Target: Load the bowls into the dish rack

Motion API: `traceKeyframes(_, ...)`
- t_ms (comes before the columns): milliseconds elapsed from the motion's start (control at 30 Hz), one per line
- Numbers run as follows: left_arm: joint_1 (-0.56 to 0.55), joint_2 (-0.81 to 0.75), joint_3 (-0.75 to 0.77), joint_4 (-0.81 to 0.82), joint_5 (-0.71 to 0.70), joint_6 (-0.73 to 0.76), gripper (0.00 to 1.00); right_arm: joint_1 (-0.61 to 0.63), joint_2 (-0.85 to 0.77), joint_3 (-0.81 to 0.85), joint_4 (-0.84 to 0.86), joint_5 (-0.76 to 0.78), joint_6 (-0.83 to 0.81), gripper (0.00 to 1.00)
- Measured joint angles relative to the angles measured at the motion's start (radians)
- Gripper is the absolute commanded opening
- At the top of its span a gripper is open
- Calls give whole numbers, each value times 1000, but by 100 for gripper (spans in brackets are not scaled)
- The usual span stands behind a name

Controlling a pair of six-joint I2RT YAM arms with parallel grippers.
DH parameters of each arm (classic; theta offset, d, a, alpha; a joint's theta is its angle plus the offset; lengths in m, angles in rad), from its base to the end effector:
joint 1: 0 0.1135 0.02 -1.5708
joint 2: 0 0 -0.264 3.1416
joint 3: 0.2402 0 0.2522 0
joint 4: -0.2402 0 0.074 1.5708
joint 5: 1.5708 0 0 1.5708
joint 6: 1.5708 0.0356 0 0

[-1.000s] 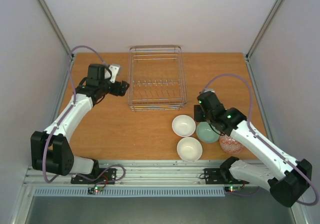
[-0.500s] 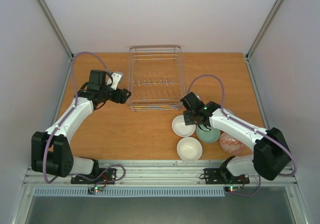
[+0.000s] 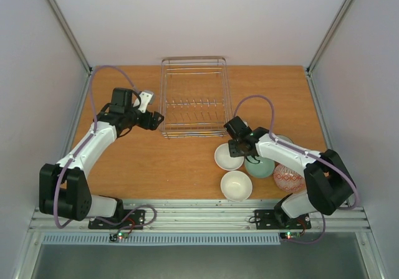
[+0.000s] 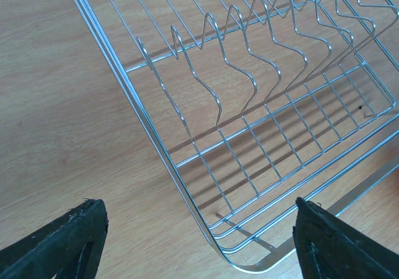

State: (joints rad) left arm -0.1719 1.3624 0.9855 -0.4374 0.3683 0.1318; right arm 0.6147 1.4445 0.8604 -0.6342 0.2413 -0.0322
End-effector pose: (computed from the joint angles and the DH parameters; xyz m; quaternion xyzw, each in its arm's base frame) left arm 0.2824 -0.0620 0.2594 0.2050 0.8929 -0.1774 0.3596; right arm 0.2187 0.1440 0.1885 -0.2906 0.9334 -0.0635 0.2008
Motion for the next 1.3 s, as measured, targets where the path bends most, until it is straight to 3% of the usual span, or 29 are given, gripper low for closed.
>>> traceKeyframes(167, 0, 0, 0, 0, 2, 0, 81, -4, 19, -7, 18, -11, 0, 21)
traceKeyframes(300, 0, 0, -1, 0, 2, 0, 81, -4, 22, -8, 22, -18, -5, 2)
traceKeyframes(633, 0, 11, -1, 0, 3, 0, 82, -5, -2, -1, 44, -31, 5, 1)
traceKeyframes(833, -18, 11, 0, -25, 16, -1, 82, 27, -114, 48, -79, -30, 6, 1)
traceKeyframes(1067, -193, 19, 21, -67, -49, 2, 81, 165, -158, 300, -163, 4, 13, 1)
traceKeyframes(1300, -327, 27, 97, -102, -90, 4, 81, 194, -80, 322, -169, 22, 15, 1)
